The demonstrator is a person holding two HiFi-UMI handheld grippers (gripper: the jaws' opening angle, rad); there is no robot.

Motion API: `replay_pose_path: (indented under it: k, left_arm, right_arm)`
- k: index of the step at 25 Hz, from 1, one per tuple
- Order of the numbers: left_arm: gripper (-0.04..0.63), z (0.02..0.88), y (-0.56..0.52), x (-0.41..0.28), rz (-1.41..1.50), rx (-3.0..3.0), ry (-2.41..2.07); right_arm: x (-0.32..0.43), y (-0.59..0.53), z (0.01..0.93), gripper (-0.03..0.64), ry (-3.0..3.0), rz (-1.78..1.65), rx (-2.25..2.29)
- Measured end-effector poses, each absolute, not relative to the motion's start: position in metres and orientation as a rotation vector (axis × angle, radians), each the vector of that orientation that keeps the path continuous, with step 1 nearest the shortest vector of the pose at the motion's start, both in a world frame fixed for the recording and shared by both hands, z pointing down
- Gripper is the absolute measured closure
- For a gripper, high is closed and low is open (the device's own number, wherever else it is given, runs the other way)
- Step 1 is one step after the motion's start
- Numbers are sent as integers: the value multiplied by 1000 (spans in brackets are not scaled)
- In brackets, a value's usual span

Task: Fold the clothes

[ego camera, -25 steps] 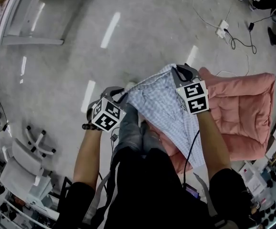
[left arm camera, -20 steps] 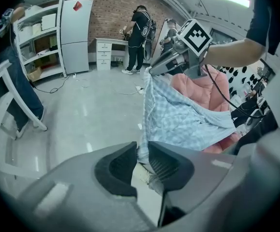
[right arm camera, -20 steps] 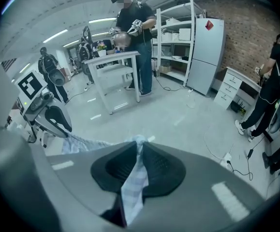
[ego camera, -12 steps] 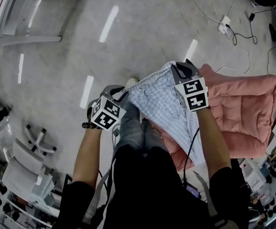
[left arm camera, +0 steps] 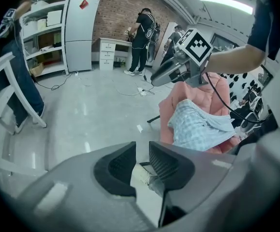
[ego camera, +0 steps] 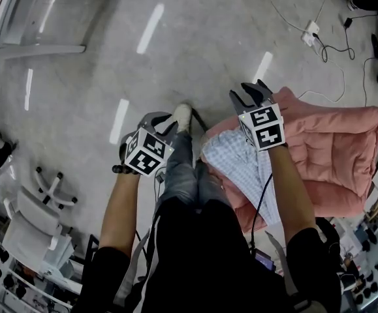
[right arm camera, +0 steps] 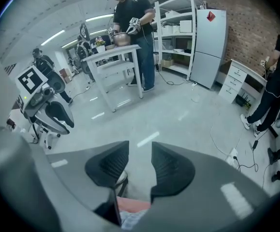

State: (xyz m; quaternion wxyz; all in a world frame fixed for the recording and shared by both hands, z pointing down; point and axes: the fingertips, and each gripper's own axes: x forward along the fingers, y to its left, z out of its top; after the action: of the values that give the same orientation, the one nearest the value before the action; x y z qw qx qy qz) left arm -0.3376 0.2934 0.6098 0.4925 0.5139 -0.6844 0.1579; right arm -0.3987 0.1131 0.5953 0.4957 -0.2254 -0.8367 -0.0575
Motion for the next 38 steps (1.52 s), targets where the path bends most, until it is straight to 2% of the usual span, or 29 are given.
replay_pose_path:
  k: [9, 17, 21, 27, 33, 38]
  left_arm:
    - [502, 589, 293, -348, 422, 1297, -1663]
    - [502, 536, 251, -365, 524, 1457, -1656]
    - [504, 519, 214, -369, 636, 1607, -1595]
    - [508, 494, 154, -332, 755, 1764, -1484]
    - [509, 493, 110, -281, 881, 1907, -1314]
    - [511, 504, 89, -253, 922, 1946, -1257]
  right_arm:
    - [-398, 114, 567, 477, -2081, -113, -499]
    - [-366, 62, 507, 493, -2184, -55, -296]
    - [-320, 19, 491, 500, -2236, 8, -86]
    - [-227, -25, 474, 508, -2237, 119, 118]
    - [-136, -37, 485, 509, -2212, 241, 287]
    - [-101, -21, 506, 514, -2181, 270, 263]
